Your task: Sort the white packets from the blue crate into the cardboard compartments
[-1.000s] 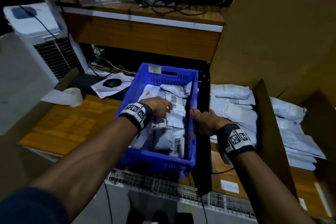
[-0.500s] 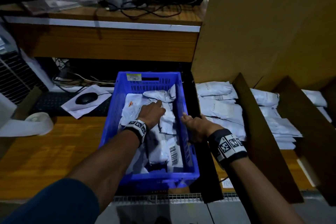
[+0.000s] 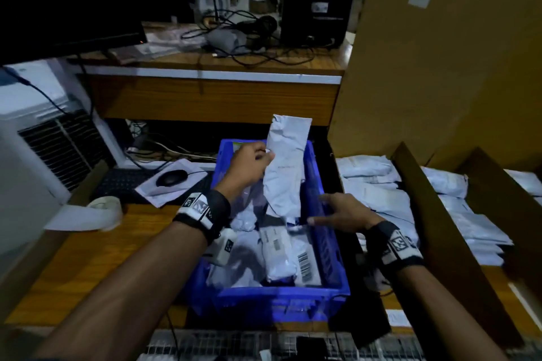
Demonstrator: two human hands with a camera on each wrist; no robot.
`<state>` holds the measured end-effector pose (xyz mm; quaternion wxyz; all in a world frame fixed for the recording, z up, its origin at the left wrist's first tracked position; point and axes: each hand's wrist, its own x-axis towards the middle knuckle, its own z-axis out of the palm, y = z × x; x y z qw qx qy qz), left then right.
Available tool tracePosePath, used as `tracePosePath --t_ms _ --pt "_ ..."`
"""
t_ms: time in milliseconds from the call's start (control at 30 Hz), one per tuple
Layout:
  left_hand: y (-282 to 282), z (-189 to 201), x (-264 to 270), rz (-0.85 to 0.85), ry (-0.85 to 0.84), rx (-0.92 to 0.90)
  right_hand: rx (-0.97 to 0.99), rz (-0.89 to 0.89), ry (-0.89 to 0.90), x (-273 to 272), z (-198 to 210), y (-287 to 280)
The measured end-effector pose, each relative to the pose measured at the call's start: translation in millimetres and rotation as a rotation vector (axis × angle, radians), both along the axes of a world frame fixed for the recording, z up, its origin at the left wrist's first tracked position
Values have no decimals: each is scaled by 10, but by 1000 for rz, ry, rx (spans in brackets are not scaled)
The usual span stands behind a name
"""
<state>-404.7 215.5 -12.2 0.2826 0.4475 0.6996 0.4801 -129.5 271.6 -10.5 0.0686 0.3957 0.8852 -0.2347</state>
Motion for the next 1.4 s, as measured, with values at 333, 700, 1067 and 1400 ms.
tracePosePath --t_ms 333,700,1067,1400 --pt "-532 127 236 -117 -417 108 -579 -288 906 -257 199 -310" --pt "-619 147 267 -80 -379 113 -434 -212 915 -79 327 -273" --pt "-565 521 401 -165 980 98 164 177 208 -213 833 -36" --pt "-568 281 246 -77 -31 124 45 -569 873 -12 592 24"
